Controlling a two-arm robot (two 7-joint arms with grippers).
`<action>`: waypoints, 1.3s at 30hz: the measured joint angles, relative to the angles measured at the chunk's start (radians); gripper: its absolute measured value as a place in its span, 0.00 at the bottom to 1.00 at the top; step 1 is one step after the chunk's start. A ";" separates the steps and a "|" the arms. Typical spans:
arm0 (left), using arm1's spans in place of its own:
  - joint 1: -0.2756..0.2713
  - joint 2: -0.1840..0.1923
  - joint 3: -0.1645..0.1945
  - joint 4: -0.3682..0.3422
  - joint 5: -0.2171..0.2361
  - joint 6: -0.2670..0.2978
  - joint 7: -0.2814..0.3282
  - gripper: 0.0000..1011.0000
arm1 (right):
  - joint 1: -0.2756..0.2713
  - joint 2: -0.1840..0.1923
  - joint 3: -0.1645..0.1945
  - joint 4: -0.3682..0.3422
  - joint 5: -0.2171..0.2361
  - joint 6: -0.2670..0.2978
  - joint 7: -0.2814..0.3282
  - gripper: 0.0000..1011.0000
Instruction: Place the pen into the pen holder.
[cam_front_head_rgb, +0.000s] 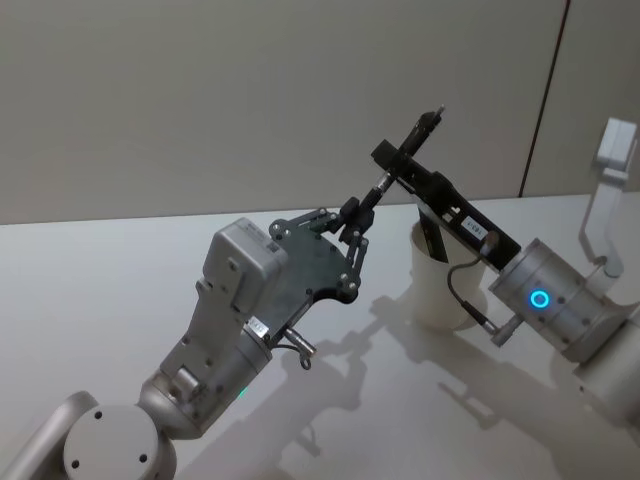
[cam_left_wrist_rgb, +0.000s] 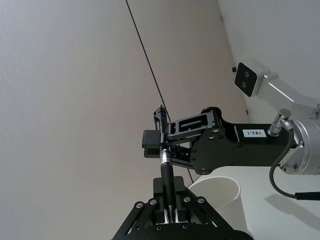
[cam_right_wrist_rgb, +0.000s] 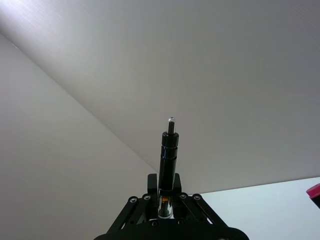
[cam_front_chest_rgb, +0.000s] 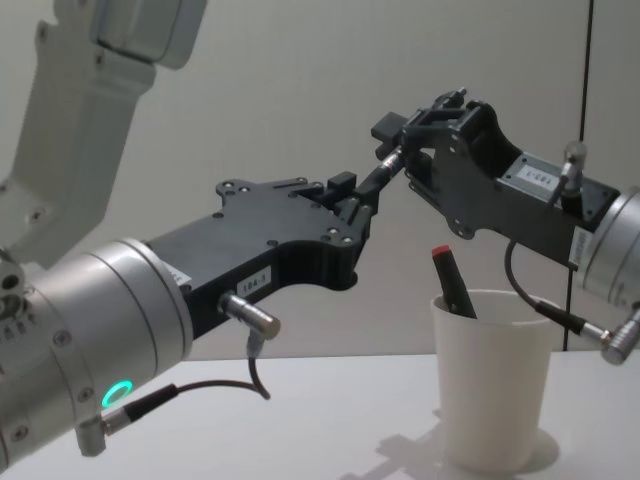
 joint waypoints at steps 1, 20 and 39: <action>0.000 0.000 0.000 0.000 0.000 0.000 0.000 0.12 | 0.000 0.000 0.000 0.000 0.000 0.000 0.000 0.13; 0.000 0.000 0.000 0.000 0.000 0.000 0.000 0.12 | 0.000 0.001 0.000 0.001 0.000 0.000 -0.001 0.13; 0.000 0.000 0.000 -0.001 0.000 -0.002 0.000 0.62 | 0.000 0.001 0.000 0.002 -0.002 0.000 -0.003 0.13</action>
